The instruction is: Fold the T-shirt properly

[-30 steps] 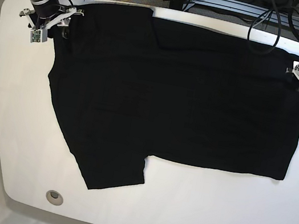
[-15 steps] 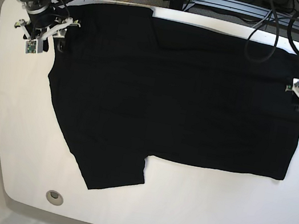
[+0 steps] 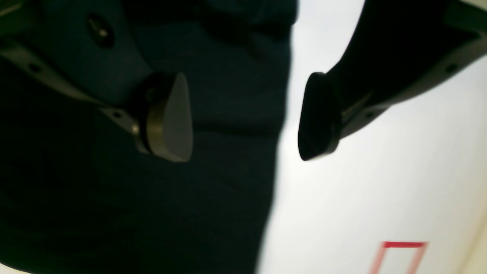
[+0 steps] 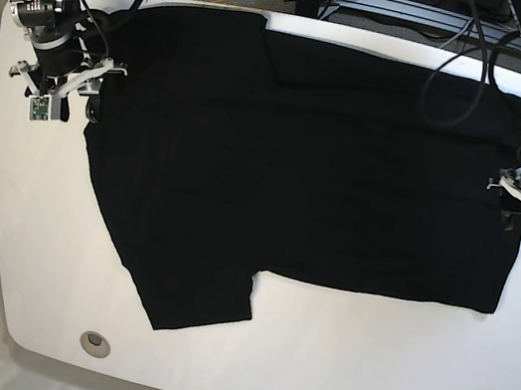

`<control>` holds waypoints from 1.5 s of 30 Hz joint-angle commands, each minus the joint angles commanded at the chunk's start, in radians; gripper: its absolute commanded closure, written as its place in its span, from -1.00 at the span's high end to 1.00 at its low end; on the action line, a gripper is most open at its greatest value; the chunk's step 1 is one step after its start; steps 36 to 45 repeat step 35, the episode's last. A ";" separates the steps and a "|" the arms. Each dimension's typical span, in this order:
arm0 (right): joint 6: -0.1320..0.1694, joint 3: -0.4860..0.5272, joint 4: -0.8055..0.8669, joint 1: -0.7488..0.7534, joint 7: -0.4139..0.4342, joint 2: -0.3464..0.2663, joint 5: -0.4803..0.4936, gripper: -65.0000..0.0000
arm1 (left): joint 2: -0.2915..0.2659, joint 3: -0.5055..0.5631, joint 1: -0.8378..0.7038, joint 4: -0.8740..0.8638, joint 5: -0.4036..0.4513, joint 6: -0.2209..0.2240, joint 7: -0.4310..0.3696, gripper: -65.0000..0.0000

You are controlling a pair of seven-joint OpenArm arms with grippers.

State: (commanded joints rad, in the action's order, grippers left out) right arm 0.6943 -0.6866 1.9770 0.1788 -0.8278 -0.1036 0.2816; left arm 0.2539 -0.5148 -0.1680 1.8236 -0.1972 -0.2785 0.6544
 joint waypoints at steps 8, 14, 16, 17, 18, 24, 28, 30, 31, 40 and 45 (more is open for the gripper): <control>-0.035 0.137 0.000 -0.029 0.005 -0.058 -0.048 -0.09 | -0.037 0.002 0.000 0.000 0.000 0.000 -0.057 0.27; -0.054 0.181 -0.002 -0.061 0.005 -0.057 -0.121 -0.09 | -0.046 0.002 0.002 0.000 0.002 0.000 -0.058 0.27; -0.055 0.192 -0.002 -0.072 0.005 -0.057 -0.133 -0.09 | -0.046 0.002 0.002 0.000 0.002 0.000 -0.058 0.27; -0.055 0.195 -0.002 -0.074 0.005 -0.057 -0.135 -0.09 | -0.046 0.002 0.002 0.000 0.002 0.000 -0.058 0.27; -0.057 0.198 -0.003 -0.074 0.005 -0.055 -0.133 -0.09 | -0.046 0.002 0.002 0.000 0.002 0.000 -0.058 0.27; -0.057 0.203 -0.003 -0.074 0.003 -0.052 -0.132 -0.09 | -0.046 0.002 0.018 -0.002 0.003 0.000 -0.058 0.27; -0.057 0.224 -0.003 -0.069 0.003 -0.052 -0.133 -0.09 | -0.044 0.002 0.021 -0.005 0.003 0.000 -0.058 0.27; -0.057 0.226 -0.003 -0.068 0.003 -0.052 -0.133 -0.09 | -0.044 0.002 0.021 -0.005 0.003 0.000 -0.058 0.27; -0.057 0.224 -0.003 -0.066 0.003 -0.052 -0.133 -0.09 | -0.044 0.002 0.021 -0.005 0.003 0.000 -0.058 0.27; -0.057 0.224 -0.005 -0.066 0.003 -0.052 -0.133 -0.09 | -0.044 0.002 0.021 -0.005 0.003 0.000 -0.058 0.27; -0.057 0.224 -0.005 -0.066 0.003 -0.052 -0.133 -0.09 | -0.044 0.002 0.021 -0.005 0.003 0.000 -0.058 0.27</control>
